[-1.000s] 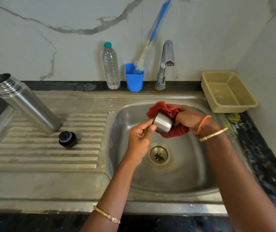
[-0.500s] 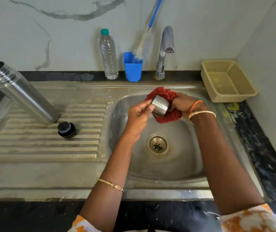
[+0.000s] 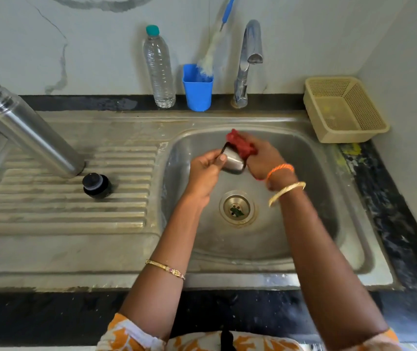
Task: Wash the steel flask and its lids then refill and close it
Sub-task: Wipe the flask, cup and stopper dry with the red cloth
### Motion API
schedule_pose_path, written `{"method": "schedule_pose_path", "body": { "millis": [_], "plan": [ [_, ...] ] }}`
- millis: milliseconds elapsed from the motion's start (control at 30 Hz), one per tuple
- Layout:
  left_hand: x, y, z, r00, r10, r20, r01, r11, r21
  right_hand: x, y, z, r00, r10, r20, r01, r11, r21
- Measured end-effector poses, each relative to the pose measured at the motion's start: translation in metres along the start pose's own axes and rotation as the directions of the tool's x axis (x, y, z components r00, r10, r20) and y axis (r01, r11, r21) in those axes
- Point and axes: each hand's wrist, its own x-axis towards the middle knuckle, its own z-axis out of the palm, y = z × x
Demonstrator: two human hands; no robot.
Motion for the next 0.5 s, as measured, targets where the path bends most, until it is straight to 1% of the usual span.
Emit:
{"method": "schedule_pose_path", "body": {
  "millis": [33, 67, 100, 133, 167, 200, 233, 267, 300, 333, 367, 400, 433, 467, 500],
  "plan": [
    [-0.002, 0.004, 0.002, 1.0, -0.006, -0.007, 0.006, 1.0, 0.011, 0.006, -0.002, -0.008, 0.995, 0.094, 0.025, -0.096, 0.993, 0.066],
    [-0.003, 0.007, 0.006, 0.999, -0.01, -0.032, 0.011, 1.0, 0.017, 0.008, -0.002, -0.01, 0.991, 0.13, 0.02, -0.131, 0.989, 0.07],
    [-0.001, 0.01, 0.01, 0.997, -0.027, -0.072, 0.027, 1.0, 0.009, 0.007, -0.006, -0.006, 0.994, 0.104, -0.027, -0.103, 0.994, 0.041],
    [0.003, 0.015, 0.014, 0.991, -0.067, -0.113, 0.065, 0.998, -0.019, 0.003, -0.01, 0.001, 0.996, 0.027, -0.087, -0.027, 1.0, -0.009],
    [0.006, 0.02, 0.016, 0.98, -0.135, -0.145, 0.126, 0.989, -0.073, -0.004, -0.013, 0.012, 0.989, -0.075, -0.124, 0.067, 0.995, -0.067],
    [0.012, 0.025, 0.018, 0.964, -0.226, -0.14, 0.2, 0.964, -0.176, -0.011, -0.013, 0.025, 0.976, -0.171, -0.134, 0.151, 0.978, -0.147],
    [0.015, 0.031, 0.017, 0.945, -0.312, -0.103, 0.271, 0.917, -0.291, -0.017, -0.009, 0.035, 0.962, -0.243, -0.128, 0.208, 0.948, -0.24],
    [0.019, 0.036, 0.013, 0.921, -0.386, -0.047, 0.335, 0.85, -0.407, -0.023, -0.006, 0.041, 0.943, -0.307, -0.126, 0.254, 0.912, -0.321],
    [0.017, 0.043, 0.008, 0.897, -0.441, -0.019, 0.385, 0.803, -0.455, -0.029, -0.001, 0.044, 0.904, -0.402, -0.144, 0.325, 0.866, -0.379],
    [0.015, 0.049, 0.003, 0.889, -0.458, -0.011, 0.392, 0.773, -0.5, -0.033, 0.006, 0.044, 0.84, -0.517, -0.166, 0.419, 0.811, -0.407],
    [0.013, 0.054, -0.002, 0.894, -0.447, -0.019, 0.361, 0.746, -0.56, -0.035, 0.011, 0.044, 0.778, -0.602, -0.18, 0.504, 0.769, -0.393],
    [0.011, 0.058, -0.006, 0.91, -0.414, -0.013, 0.307, 0.694, -0.651, -0.037, 0.015, 0.043, 0.748, -0.636, -0.19, 0.564, 0.76, -0.322],
    [0.008, 0.06, -0.008, 0.924, -0.381, 0.0, 0.263, 0.638, -0.723, -0.037, 0.018, 0.043, 0.755, -0.622, -0.206, 0.59, 0.782, -0.201],
    [0.002, 0.059, -0.008, 0.934, -0.356, 0.012, 0.231, 0.579, -0.782, -0.036, 0.016, 0.042, 0.786, -0.573, -0.23, 0.58, 0.813, -0.044],
    [-0.007, 0.057, -0.007, 0.94, -0.339, 0.031, 0.226, 0.55, -0.804, -0.035, 0.013, 0.04, 0.833, -0.49, -0.255, 0.533, 0.835, 0.135]
  ]
}}
